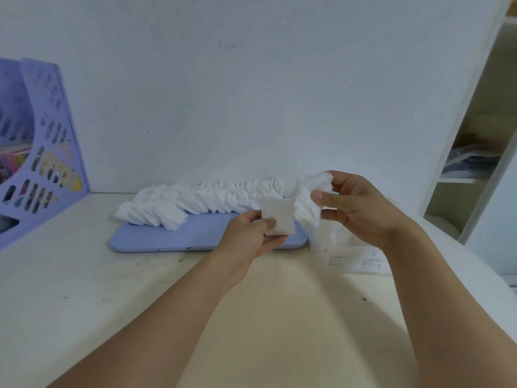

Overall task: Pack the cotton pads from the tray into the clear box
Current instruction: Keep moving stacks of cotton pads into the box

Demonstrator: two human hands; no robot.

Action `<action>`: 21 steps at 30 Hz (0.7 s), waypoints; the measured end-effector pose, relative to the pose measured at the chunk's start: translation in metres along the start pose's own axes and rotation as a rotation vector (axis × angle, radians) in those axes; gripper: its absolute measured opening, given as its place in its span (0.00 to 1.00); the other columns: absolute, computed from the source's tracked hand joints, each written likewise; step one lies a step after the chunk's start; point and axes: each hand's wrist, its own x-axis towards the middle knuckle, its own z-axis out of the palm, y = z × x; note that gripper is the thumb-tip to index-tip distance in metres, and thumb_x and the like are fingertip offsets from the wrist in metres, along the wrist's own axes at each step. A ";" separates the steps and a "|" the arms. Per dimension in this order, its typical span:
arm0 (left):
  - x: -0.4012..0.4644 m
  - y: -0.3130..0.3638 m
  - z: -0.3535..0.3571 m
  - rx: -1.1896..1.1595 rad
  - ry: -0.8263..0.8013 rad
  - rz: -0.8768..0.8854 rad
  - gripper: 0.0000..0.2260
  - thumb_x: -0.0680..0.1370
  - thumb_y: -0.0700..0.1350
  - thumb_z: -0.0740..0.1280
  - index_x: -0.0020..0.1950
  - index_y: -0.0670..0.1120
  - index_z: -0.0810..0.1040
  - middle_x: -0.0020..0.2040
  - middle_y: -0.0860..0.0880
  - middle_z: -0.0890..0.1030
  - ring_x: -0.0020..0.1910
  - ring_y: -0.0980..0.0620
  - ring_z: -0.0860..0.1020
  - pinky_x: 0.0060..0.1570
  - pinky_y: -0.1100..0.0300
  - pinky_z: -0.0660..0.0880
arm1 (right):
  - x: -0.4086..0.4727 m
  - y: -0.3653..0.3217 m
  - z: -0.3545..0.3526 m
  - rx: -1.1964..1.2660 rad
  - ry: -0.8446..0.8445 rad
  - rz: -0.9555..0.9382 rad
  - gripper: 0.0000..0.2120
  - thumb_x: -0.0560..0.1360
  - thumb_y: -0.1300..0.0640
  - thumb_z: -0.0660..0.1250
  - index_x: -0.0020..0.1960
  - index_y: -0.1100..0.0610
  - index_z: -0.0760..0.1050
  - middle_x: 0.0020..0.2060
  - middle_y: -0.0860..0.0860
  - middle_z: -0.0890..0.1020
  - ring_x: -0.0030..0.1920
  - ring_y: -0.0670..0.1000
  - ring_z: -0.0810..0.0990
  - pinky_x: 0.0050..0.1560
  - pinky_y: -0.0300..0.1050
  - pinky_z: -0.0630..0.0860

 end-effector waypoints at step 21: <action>0.002 0.000 -0.006 0.033 -0.229 -0.076 0.12 0.83 0.36 0.58 0.61 0.40 0.80 0.55 0.41 0.86 0.53 0.46 0.85 0.48 0.58 0.83 | 0.010 0.017 0.018 -0.287 0.026 0.121 0.09 0.77 0.64 0.72 0.58 0.60 0.81 0.49 0.55 0.88 0.50 0.52 0.87 0.49 0.41 0.82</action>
